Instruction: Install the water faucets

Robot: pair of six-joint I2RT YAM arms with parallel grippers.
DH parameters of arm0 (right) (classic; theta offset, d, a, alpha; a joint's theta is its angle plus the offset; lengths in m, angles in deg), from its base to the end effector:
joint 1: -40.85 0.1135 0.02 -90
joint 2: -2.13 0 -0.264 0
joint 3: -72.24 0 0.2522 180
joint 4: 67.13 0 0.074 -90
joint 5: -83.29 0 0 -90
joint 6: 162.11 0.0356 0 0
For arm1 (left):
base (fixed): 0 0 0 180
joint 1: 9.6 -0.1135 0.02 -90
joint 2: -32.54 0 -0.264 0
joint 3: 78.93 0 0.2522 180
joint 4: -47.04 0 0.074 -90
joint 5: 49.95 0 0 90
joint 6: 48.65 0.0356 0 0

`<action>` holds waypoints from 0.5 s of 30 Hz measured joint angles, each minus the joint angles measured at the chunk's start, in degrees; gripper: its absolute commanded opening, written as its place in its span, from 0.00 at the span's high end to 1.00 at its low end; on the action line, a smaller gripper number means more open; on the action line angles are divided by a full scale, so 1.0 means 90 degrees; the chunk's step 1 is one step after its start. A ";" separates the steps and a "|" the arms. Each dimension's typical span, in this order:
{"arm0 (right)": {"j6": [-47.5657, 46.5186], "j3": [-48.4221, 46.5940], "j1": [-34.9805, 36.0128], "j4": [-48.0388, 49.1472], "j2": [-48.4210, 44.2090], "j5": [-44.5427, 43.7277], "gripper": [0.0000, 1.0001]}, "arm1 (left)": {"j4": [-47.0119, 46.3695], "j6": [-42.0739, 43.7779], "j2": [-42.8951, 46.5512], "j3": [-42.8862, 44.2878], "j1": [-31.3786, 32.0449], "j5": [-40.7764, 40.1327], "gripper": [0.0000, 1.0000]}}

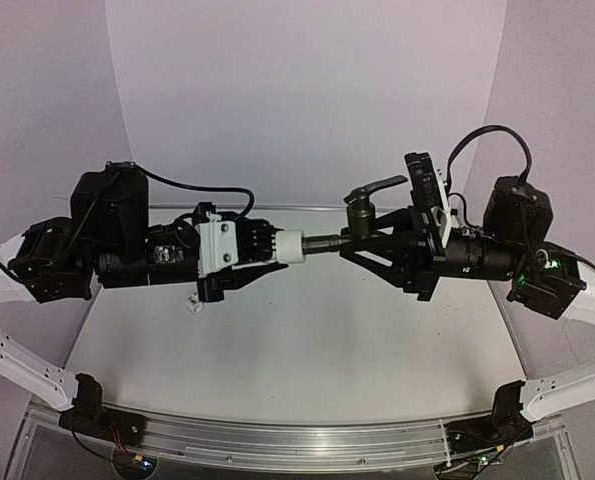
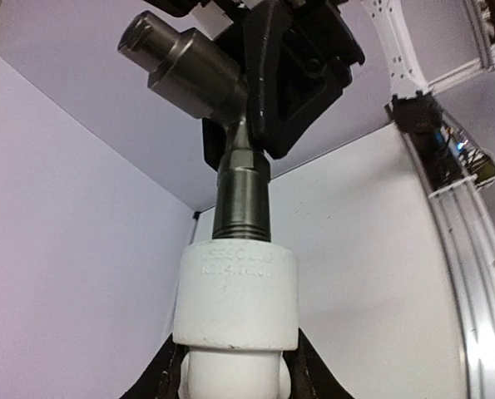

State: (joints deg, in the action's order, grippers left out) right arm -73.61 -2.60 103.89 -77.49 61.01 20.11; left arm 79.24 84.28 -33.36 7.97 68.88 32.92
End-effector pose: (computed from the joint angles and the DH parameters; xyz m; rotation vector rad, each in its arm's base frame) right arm 0.0905 0.2134 0.4192 -1.1749 1.0955 1.1948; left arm 0.0552 -0.2489 0.4236 1.5034 0.9477 -0.3398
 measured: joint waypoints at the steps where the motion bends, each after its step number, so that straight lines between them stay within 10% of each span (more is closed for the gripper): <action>1: 0.0069 0.0000 -0.0008 -0.0028 -0.0008 0.0008 1.00 | -0.0144 0.0324 -0.0003 -0.0079 0.0134 -0.0327 0.88; 9: 0.0248 0.0000 -0.0115 -0.0310 -0.0033 0.0005 1.00 | -0.2420 0.2932 -0.0013 -0.1282 0.0739 -0.2315 0.75; 15: -0.0282 -0.0002 -0.0111 -0.0343 -0.0049 -0.0059 1.00 | -0.3145 0.3881 -0.0081 -0.1522 0.0846 -0.2732 0.27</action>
State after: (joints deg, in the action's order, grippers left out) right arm -76.15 -2.62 102.89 -80.58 60.57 19.58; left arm 50.94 119.21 -34.09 -5.73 76.50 8.34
